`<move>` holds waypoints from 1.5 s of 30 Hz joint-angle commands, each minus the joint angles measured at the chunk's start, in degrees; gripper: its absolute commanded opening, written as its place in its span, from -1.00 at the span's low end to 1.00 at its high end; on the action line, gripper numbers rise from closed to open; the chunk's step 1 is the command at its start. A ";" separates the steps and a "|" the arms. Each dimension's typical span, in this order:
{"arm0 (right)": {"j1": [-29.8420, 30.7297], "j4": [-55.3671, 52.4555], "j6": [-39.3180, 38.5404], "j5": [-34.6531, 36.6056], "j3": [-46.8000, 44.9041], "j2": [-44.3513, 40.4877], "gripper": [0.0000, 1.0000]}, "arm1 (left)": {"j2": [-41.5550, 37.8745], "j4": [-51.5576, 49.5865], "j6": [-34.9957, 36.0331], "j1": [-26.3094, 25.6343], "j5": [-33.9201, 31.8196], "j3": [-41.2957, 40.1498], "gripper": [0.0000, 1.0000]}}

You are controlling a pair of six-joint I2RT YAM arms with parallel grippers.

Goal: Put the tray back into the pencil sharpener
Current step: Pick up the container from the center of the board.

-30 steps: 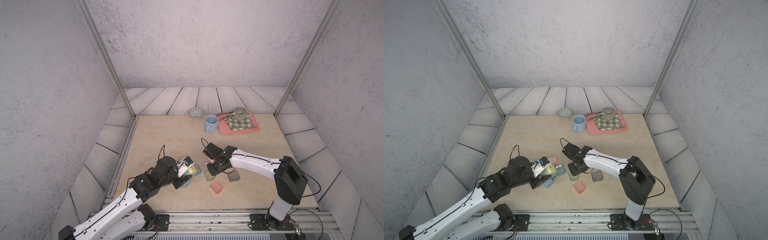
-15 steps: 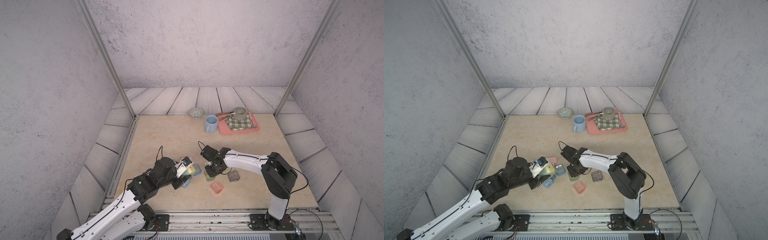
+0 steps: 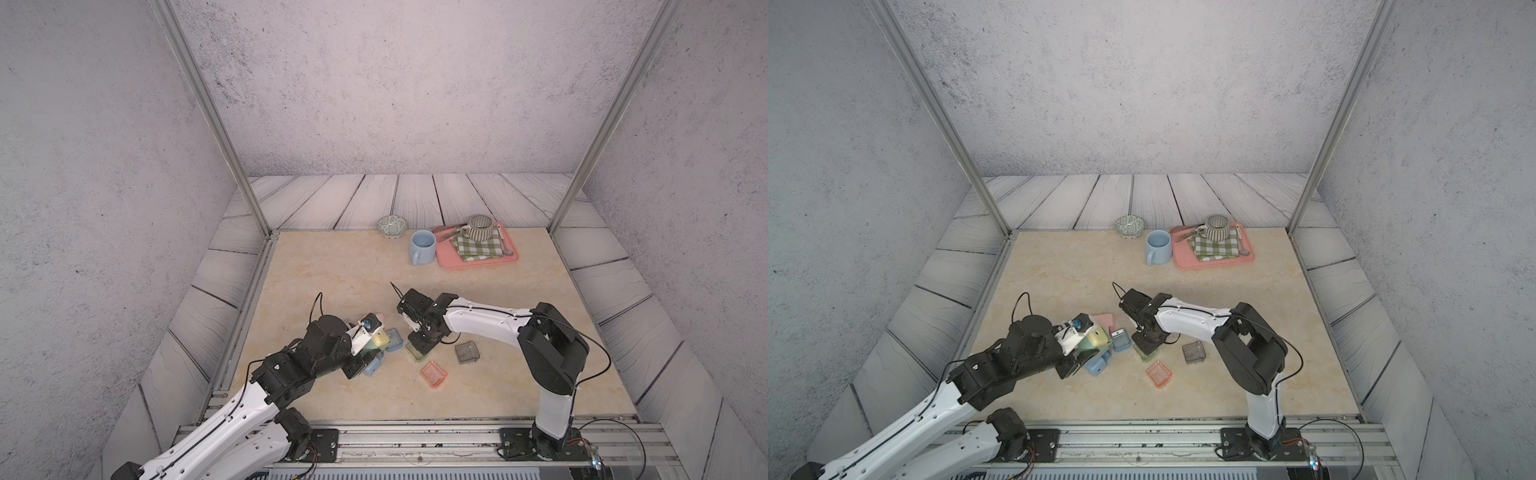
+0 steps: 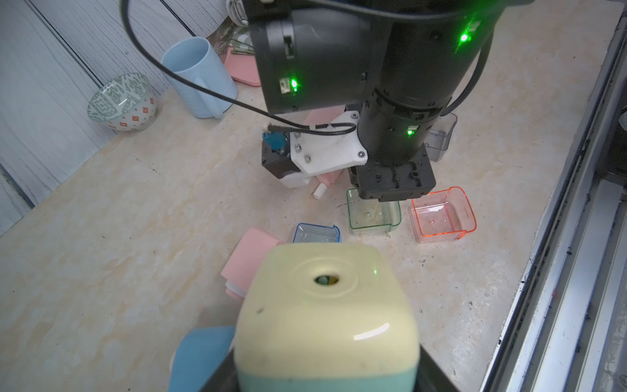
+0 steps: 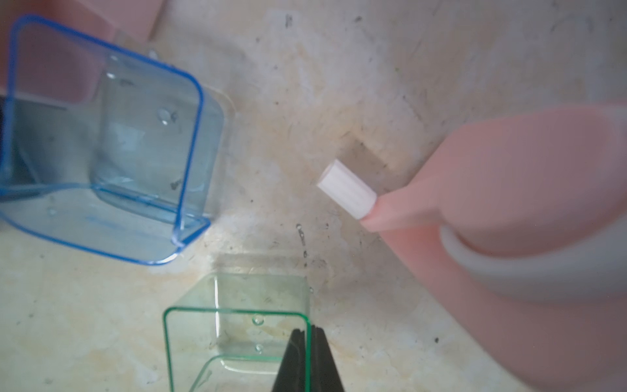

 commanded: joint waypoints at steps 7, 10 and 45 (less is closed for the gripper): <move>-2.27 -6.36 -19.97 -0.82 5.84 3.69 -0.94 | -1.49 0.28 0.40 0.49 0.15 -0.95 -0.55; -3.49 -6.09 -21.29 -1.84 5.92 4.15 -0.88 | -1.53 -0.47 0.90 0.48 0.66 -0.82 -0.56; -3.32 -6.44 61.64 1.26 -6.24 -14.43 -0.23 | 1.68 4.39 5.44 0.55 2.96 -3.51 -0.57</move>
